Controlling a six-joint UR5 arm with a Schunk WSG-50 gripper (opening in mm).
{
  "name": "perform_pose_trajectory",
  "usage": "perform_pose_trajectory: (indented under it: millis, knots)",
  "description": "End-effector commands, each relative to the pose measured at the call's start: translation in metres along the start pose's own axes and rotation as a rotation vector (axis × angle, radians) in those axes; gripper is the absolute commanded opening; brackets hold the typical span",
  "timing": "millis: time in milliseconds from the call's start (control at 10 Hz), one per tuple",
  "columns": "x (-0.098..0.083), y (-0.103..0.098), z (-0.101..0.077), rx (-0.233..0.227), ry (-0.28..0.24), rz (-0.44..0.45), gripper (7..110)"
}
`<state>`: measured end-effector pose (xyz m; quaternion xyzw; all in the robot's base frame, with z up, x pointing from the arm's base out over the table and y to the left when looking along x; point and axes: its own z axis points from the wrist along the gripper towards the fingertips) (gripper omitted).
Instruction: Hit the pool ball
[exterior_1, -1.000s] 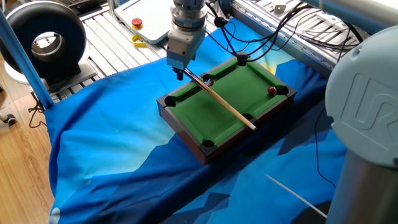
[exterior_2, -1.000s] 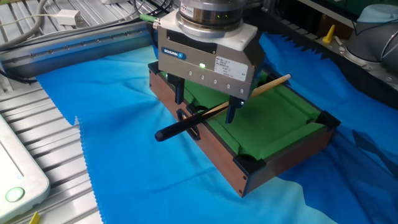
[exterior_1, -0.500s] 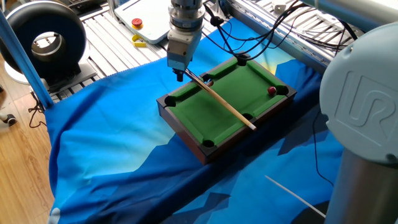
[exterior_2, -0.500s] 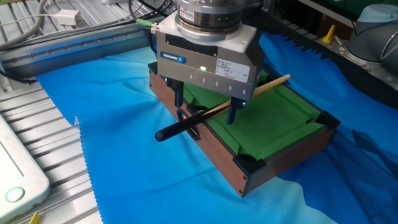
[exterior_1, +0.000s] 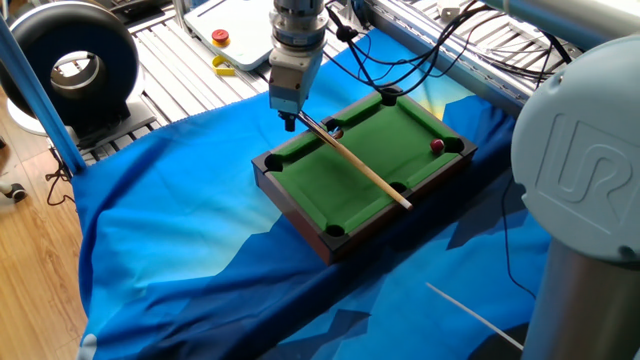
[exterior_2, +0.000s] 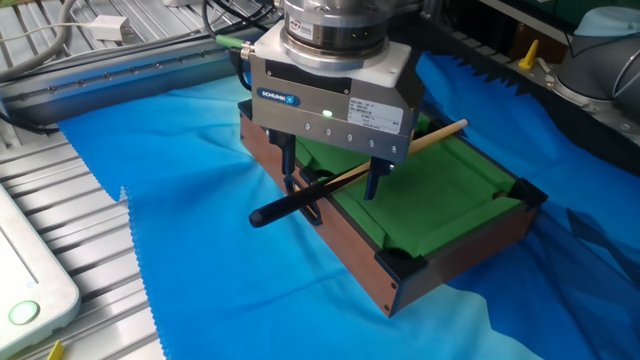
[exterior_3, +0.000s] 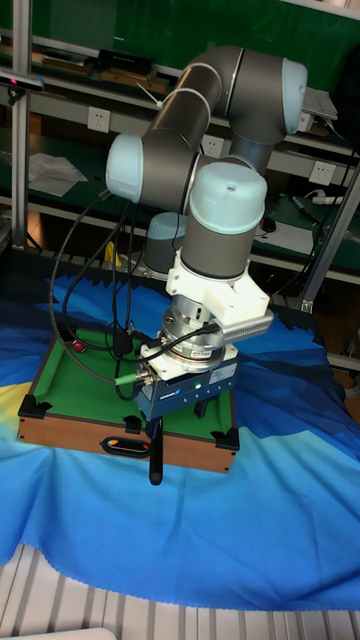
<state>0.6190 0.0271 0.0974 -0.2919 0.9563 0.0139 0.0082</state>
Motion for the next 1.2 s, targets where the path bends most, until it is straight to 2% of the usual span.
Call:
perform_pose_trajectory:
  millis: [0, 200, 1100]
  knots:
    - [-0.002, 0.002, -0.002, -0.009, -0.006, -0.003, 66]
    - [0.003, -0.001, -0.002, 0.006, 0.014, -0.006, 66]
    - [0.009, -0.005, -0.003, 0.017, 0.032, -0.014, 66]
